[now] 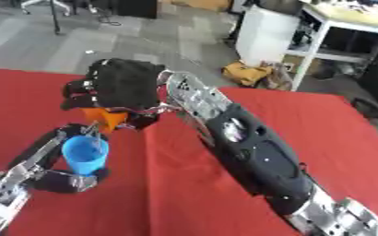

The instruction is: Pour the contents of one cup into another cup.

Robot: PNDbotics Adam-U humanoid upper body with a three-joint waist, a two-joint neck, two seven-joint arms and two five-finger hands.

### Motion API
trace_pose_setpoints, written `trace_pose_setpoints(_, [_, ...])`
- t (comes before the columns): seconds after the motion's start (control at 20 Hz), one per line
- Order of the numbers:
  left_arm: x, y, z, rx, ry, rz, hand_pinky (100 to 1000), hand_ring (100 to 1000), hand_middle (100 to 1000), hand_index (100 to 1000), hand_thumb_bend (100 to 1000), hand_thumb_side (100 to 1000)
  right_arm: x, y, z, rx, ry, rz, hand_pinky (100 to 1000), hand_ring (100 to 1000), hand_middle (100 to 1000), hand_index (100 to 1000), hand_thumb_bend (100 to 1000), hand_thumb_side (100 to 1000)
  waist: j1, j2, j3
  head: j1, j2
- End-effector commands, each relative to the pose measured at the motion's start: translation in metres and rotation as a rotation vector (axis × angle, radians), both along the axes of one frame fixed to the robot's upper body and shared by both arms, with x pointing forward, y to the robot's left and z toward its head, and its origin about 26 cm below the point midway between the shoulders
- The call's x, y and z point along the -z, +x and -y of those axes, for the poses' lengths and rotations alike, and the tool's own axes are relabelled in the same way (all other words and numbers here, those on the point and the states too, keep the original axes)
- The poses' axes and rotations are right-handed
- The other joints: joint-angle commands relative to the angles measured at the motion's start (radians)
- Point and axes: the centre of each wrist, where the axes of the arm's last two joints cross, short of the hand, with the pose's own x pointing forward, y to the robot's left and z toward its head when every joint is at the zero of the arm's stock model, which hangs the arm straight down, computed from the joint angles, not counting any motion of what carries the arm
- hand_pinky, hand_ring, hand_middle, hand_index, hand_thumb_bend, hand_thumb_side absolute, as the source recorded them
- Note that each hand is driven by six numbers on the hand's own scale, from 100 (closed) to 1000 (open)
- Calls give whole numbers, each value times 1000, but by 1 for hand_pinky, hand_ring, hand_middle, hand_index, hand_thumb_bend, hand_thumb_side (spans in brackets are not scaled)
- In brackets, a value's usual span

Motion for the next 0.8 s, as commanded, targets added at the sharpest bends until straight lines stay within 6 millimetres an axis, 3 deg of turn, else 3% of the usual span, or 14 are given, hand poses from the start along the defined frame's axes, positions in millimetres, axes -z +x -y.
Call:
trace_pose_setpoints(0.05, [-14,2,6,15,-11,37,309,450,476,649,344,100,-13,0,3,5,-4,43,604,524,813,890,297,100,7,-21,-3,2,-1])
trace_pose_setpoints(0.8, [-14,3,5,7,-15,40,310,449,475,649,347,100,-13,1,4,5,8,42,604,518,807,887,296,100,10,-20,-6,3,0])
